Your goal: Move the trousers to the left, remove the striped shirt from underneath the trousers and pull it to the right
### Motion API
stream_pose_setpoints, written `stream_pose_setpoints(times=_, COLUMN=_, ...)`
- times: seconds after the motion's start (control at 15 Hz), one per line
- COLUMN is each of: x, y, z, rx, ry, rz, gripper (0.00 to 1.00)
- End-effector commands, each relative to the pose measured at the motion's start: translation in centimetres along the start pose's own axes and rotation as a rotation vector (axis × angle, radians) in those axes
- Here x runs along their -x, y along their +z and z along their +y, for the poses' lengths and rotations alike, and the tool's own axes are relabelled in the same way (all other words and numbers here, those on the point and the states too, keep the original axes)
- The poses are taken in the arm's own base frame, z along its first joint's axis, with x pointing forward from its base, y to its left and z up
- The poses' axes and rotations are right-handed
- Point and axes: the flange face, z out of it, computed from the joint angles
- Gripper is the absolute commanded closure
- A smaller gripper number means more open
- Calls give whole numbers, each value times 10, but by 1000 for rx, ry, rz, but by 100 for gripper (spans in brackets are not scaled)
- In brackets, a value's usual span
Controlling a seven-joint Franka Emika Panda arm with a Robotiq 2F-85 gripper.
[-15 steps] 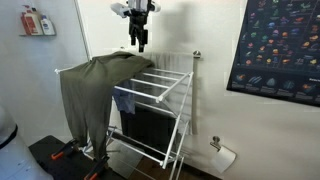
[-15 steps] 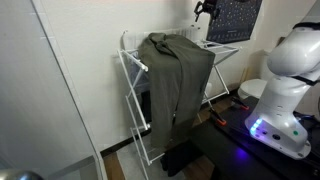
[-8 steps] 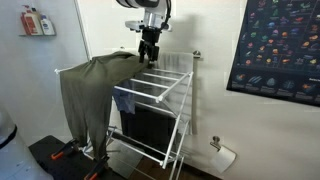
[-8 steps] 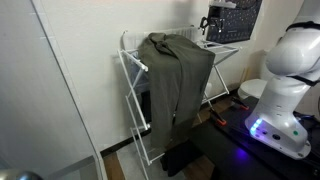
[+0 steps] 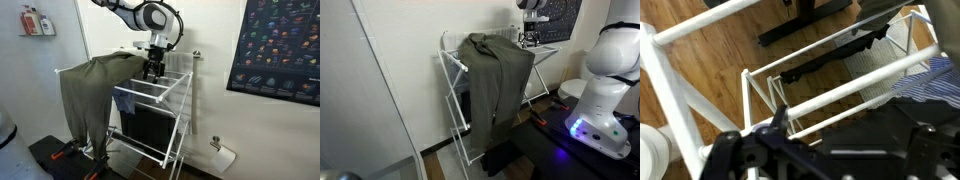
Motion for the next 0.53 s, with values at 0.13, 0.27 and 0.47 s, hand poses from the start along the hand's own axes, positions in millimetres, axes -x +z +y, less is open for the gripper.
stream_pose_setpoints(times=0.13, x=-4, y=8, z=-42, rx=1, ry=-80, rz=91, gripper=0)
stream_pose_setpoints(times=0.27, x=-3, y=12, z=-65, rx=3, ry=-113, rz=151, gripper=0)
stream_pose_setpoints(times=0.47, x=-2, y=23, z=-91, rx=-9, ry=-153, rz=201, gripper=0)
